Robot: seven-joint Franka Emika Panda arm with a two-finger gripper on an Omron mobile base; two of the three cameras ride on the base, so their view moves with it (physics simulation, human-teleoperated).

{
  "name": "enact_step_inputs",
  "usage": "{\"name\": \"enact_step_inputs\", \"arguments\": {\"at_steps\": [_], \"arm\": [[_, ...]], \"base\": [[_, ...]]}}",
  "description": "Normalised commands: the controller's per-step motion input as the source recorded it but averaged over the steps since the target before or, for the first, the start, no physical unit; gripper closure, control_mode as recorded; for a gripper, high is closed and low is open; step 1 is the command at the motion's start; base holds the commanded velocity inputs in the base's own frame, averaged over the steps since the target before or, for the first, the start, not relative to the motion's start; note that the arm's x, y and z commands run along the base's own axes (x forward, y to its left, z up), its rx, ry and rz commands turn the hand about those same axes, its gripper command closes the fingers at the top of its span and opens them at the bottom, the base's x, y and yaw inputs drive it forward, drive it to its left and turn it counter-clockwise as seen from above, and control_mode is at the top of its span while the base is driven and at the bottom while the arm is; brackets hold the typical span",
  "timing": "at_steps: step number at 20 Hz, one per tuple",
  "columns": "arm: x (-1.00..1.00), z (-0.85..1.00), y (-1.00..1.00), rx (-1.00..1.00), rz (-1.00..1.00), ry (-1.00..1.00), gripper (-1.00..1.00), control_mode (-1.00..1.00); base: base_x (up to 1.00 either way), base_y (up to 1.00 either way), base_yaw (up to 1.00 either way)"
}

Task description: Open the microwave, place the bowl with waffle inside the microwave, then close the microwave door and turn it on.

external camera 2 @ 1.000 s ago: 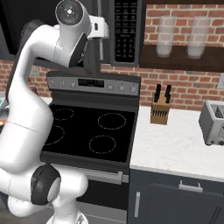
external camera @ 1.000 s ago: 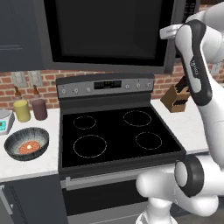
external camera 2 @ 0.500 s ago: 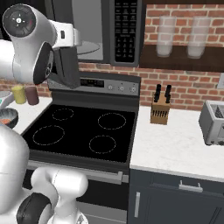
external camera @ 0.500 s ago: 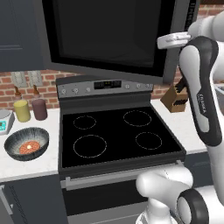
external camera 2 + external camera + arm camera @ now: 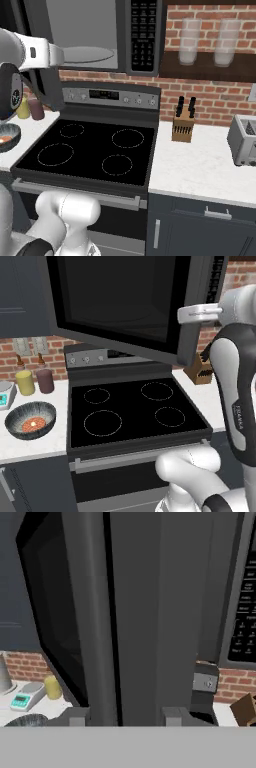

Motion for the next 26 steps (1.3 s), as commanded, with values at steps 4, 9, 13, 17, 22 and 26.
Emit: {"name": "enact_step_inputs", "arguments": {"at_steps": [4,9,13,17,22,26], "arm": [[-0.81,0.04,-0.82,0.26,0.0,0.0,-1.0,-1.0],[-0.97,0.12,-0.99,0.38,0.0,0.0,-1.0,-1.0],[-0.23,0.02,-0.82,0.36,0.01,0.08,-1.0,-1.0],[0.38,-0.03,-0.32,0.33,0.1,0.25,-1.0,-1.0],[0.88,-0.34,0.35,0.27,0.06,0.28,-1.0,-1.0],[0.56,-0.48,0.46,0.15,0.07,0.14,-1.0,-1.0]], "base": [[0.0,0.0,0.0],[0.0,0.0,0.0],[0.0,0.0,0.0],[0.0,0.0,0.0],[0.0,0.0,0.0],[0.0,0.0,0.0]]}}
